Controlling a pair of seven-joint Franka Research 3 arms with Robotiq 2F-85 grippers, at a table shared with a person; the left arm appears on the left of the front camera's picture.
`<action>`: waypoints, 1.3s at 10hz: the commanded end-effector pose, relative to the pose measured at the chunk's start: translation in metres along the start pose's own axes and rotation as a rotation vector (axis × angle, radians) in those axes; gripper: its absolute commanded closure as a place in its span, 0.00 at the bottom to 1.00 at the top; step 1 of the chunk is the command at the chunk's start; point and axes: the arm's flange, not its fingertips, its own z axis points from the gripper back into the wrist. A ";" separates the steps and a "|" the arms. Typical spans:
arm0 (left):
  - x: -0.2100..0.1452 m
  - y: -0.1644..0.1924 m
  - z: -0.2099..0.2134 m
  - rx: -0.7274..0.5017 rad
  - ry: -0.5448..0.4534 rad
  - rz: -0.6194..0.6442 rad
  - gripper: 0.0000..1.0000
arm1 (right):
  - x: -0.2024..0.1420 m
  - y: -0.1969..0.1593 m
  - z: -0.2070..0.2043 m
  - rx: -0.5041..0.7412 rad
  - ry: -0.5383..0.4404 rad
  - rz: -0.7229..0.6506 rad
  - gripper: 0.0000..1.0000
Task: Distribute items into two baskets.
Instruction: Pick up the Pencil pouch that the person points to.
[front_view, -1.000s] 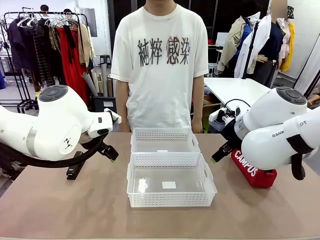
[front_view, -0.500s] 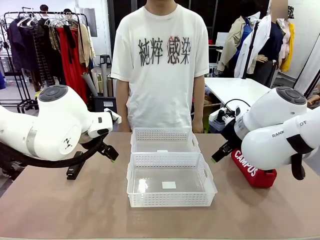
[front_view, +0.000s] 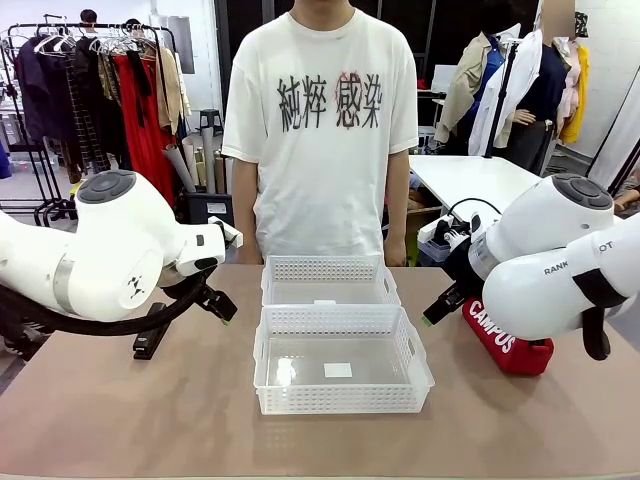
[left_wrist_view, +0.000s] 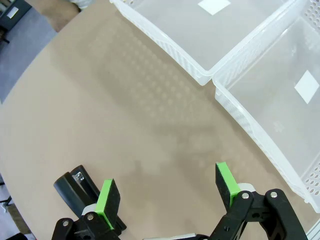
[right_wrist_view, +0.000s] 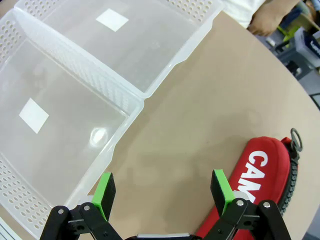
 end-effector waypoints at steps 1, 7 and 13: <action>0.000 0.000 0.000 0.000 0.000 0.001 0.00 | 0.000 0.000 0.000 0.000 -0.001 -0.001 0.00; -0.006 -0.013 0.012 -0.050 -0.006 -0.007 0.00 | 0.022 0.003 0.012 0.106 0.123 -0.021 0.00; -0.038 -0.015 0.048 -0.224 -0.197 -0.071 0.00 | 0.070 -0.007 0.033 0.252 0.255 -0.142 0.00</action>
